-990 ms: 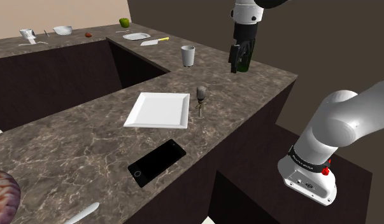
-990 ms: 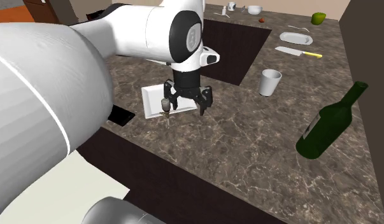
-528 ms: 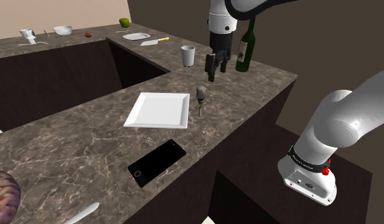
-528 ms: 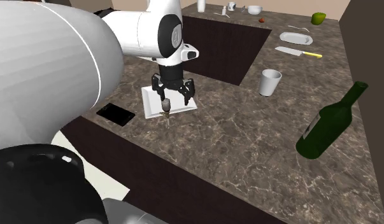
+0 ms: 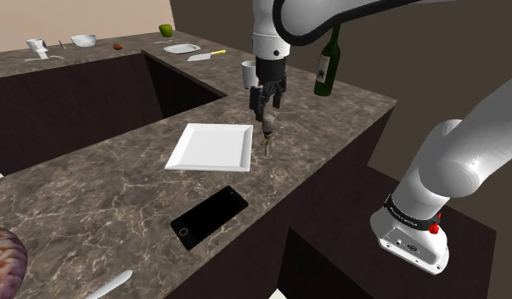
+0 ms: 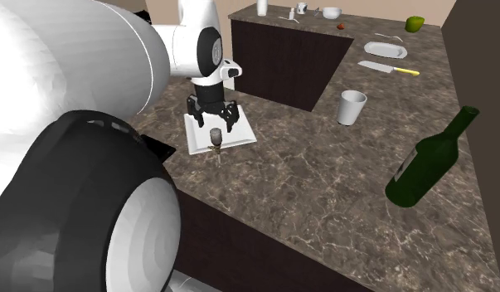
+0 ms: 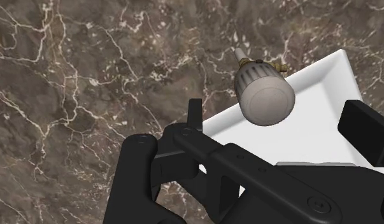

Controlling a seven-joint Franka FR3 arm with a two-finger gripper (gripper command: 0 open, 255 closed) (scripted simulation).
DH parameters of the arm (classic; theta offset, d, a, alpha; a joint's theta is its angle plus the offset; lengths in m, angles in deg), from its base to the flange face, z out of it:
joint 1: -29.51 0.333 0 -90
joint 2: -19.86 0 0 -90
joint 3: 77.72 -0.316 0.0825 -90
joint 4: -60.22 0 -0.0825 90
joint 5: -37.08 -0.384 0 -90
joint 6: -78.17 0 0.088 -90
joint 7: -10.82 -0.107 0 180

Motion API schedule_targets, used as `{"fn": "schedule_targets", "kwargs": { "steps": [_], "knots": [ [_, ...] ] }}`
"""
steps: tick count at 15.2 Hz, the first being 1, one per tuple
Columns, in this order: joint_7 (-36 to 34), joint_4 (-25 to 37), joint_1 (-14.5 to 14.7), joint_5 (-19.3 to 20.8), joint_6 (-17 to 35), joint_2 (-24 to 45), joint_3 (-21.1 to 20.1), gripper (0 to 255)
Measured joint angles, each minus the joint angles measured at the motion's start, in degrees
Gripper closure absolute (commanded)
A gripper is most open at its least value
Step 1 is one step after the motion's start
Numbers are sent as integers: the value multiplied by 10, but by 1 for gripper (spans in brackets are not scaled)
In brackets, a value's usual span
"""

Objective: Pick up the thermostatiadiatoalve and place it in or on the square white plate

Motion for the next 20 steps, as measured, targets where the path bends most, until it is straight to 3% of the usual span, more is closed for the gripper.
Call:
{"fn": "schedule_targets", "kwargs": {
  "steps": [5,11,12,20],
  "knots": [
    [-2,-31,1,0,38,8,-4,0],
    [-2,-34,1,0,44,9,-4,0],
    [-2,-34,1,0,44,9,-4,255],
    [-2,-34,1,0,44,9,-4,255]
  ]
}}
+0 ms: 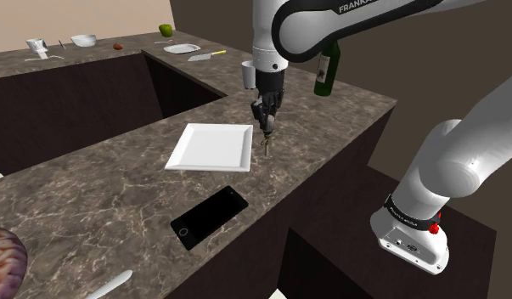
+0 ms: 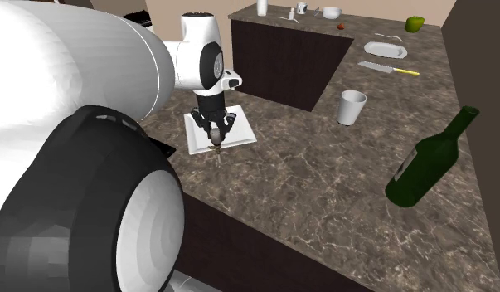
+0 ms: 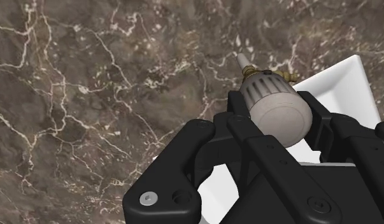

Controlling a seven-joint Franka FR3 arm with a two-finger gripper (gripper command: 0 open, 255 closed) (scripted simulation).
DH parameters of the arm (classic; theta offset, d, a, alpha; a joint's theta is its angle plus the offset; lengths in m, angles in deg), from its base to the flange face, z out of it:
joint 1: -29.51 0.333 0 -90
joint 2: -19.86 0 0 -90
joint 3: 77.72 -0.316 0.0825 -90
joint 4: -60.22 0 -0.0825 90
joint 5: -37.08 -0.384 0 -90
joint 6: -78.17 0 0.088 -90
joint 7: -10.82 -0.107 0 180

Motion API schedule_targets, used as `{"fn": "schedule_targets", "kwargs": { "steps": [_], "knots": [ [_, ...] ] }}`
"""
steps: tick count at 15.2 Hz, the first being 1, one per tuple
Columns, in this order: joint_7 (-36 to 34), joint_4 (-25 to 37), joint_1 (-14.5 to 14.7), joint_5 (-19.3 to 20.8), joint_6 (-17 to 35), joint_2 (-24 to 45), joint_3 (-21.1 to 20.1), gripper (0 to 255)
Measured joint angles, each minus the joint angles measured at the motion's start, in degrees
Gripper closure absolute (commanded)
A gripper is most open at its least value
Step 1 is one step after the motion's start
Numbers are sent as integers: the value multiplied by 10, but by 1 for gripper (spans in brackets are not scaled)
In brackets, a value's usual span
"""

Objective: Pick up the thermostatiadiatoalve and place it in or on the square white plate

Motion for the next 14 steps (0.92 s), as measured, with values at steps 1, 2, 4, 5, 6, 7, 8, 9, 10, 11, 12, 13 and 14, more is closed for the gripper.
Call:
{"fn": "schedule_targets", "kwargs": {
  "steps": [1,2,4,5,6,7,8,9,10,11,12,13,14],
  "knots": [
    [0,0,0,0,0,0,0,255],
    [0,0,0,0,0,0,0,255],
    [0,7,0,0,-9,-1,1,255],
    [0,12,0,0,-16,-4,1,255],
    [0,20,0,0,-24,-5,2,255],
    [1,25,-1,0,-31,-7,3,255],
    [1,33,-1,0,-39,-6,3,255],
    [1,38,-1,0,-46,-8,4,255],
    [2,46,-1,0,-55,-10,5,255],
    [2,53,-1,0,-63,-11,5,255],
    [3,59,-2,0,-71,-13,7,255],
    [2,68,-2,1,-78,-11,6,255],
    [3,74,-2,1,-86,-12,7,255]
  ]
}}
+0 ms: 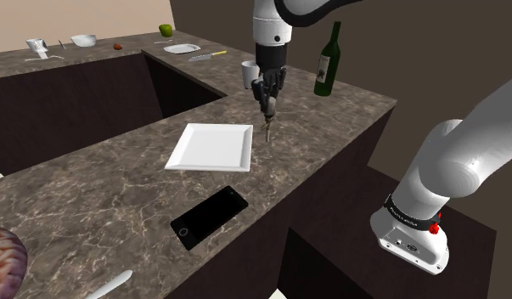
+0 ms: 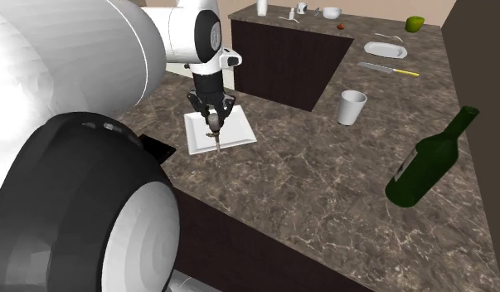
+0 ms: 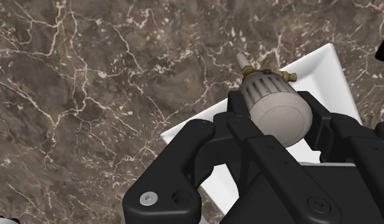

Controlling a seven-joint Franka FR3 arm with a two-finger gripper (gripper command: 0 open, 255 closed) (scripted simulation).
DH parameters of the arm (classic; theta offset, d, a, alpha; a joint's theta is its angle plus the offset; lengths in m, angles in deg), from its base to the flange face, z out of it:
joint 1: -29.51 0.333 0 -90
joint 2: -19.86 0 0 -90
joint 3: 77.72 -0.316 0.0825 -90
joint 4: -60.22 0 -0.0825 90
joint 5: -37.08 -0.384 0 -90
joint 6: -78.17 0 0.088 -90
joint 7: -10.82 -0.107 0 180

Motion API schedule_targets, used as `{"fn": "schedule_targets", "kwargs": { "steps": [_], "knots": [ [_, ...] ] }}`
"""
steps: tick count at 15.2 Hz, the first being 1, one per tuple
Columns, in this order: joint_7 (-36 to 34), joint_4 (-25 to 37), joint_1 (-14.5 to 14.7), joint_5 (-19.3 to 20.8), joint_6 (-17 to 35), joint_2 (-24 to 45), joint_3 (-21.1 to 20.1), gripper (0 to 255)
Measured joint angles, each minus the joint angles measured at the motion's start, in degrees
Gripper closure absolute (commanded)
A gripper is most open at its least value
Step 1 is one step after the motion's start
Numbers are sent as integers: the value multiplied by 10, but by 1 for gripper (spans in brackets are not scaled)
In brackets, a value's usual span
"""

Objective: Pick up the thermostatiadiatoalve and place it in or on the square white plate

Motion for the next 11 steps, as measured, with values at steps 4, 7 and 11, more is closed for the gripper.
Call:
{"fn": "schedule_targets", "kwargs": {
  "steps": [4,7,11],
  "knots": [
    [-2,32,0,1,-31,1,0,255],
    [-5,58,-1,4,-48,10,-1,255],
    [-29,165,-3,27,-71,98,-17,255]
  ]
}}
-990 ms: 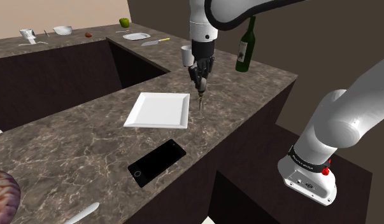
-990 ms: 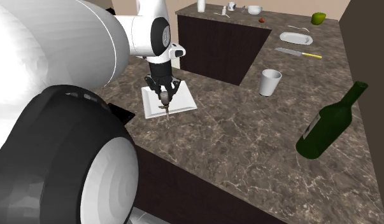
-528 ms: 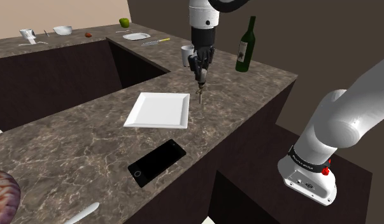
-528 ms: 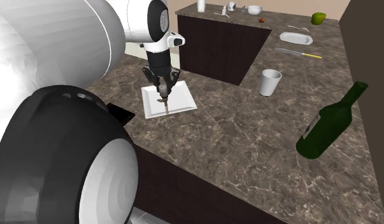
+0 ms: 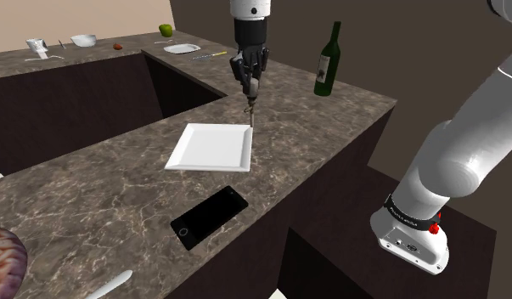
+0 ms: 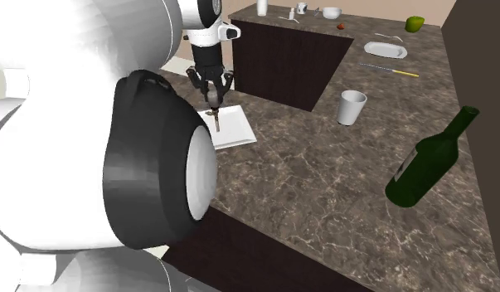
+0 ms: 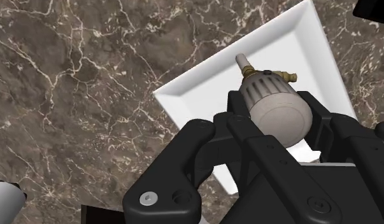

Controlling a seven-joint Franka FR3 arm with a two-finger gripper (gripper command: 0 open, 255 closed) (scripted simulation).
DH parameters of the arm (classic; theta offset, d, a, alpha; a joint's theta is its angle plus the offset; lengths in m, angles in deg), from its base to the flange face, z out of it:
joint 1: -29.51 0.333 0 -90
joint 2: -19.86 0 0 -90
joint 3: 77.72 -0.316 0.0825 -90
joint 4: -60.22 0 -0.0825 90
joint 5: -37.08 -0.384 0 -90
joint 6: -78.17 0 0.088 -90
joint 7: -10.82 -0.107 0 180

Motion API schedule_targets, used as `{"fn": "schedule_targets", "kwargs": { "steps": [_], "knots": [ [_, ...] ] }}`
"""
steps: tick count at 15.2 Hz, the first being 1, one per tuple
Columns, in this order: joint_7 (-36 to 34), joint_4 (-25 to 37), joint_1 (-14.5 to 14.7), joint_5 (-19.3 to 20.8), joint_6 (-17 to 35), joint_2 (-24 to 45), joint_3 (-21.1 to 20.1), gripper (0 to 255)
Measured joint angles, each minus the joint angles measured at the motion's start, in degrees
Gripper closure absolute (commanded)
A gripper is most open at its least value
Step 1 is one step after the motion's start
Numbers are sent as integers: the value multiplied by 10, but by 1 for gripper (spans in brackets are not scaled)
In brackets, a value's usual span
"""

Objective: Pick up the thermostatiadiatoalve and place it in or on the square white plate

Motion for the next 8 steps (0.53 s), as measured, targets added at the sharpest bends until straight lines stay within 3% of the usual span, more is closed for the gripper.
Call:
{"fn": "schedule_targets", "kwargs": {
  "steps": [4,8],
  "knots": [
    [-32,137,10,33,-41,102,-18,255],
    [-61,308,37,77,-102,220,-30,255]
  ]
}}
